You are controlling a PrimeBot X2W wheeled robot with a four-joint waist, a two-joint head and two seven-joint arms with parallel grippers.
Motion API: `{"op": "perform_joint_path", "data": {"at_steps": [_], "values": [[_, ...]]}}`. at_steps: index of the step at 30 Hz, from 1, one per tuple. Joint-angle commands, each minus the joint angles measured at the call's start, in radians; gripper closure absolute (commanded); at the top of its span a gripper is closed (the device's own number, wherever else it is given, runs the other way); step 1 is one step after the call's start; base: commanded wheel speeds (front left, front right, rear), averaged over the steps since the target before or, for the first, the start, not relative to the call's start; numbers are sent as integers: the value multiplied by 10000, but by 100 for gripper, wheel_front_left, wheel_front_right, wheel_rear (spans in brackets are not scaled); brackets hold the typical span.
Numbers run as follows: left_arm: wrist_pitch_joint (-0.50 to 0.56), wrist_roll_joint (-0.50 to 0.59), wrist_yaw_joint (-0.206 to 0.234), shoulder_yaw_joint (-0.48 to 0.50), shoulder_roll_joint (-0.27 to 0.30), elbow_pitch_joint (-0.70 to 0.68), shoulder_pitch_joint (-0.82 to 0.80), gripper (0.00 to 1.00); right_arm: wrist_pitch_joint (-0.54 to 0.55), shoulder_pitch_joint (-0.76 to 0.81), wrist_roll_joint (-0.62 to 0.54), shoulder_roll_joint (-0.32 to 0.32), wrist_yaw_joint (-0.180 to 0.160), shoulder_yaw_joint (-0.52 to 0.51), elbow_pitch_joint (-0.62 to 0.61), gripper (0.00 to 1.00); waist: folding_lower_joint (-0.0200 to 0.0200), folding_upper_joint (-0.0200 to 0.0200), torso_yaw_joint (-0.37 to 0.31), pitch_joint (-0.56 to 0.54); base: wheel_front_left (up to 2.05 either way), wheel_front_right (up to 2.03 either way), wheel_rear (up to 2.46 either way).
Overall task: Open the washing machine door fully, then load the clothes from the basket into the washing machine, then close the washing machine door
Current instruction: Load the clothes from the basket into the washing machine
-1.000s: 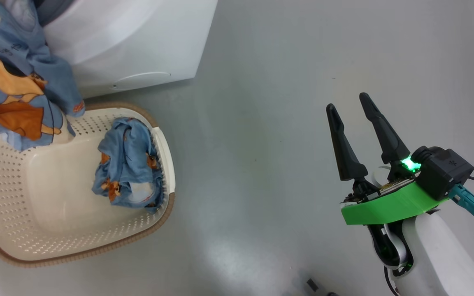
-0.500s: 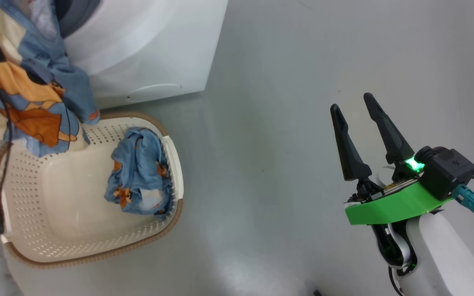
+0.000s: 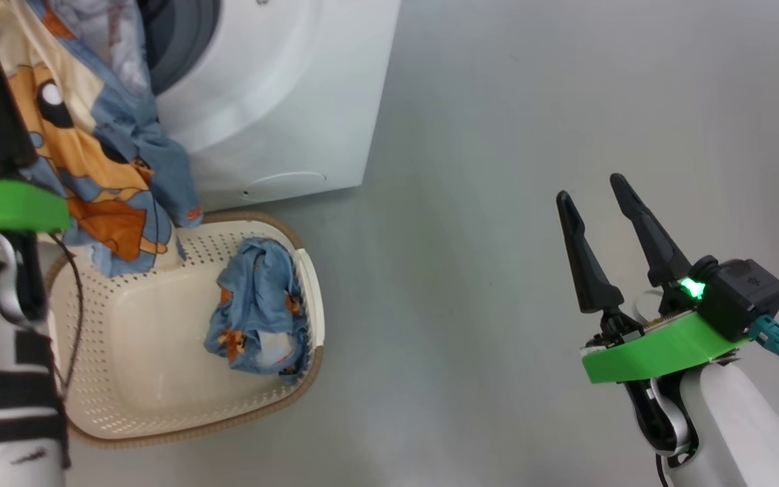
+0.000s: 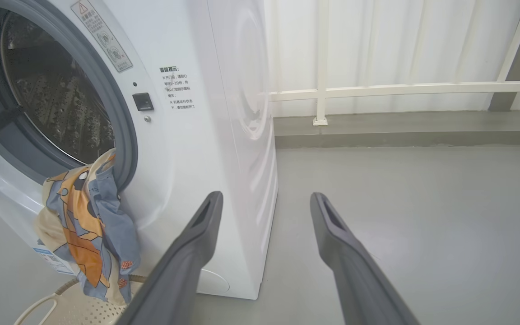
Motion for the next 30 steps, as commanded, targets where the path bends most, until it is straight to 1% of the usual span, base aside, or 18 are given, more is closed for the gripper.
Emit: {"op": "perform_joint_path", "data": {"at_steps": [1, 19, 30], "values": [[-53, 214, -31, 169, 265, -357, 390, 0, -80, 232, -42, -161, 46, 73, -186, 0, 1, 0, 194, -275, 0, 0, 0], [-53, 93, -46, -27, -324, -1451, 2992, 0, -80, 1020, -32, -580, 46, -158, -61, 0, 1, 0, 671, -1562, 0, 0, 0], [-53, 74, -47, -172, -464, -1863, 4535, 0, -80, 1684, 17, -727, 46, -378, 57, 0, 1, 0, 940, -2448, 0, 0, 0]]}}
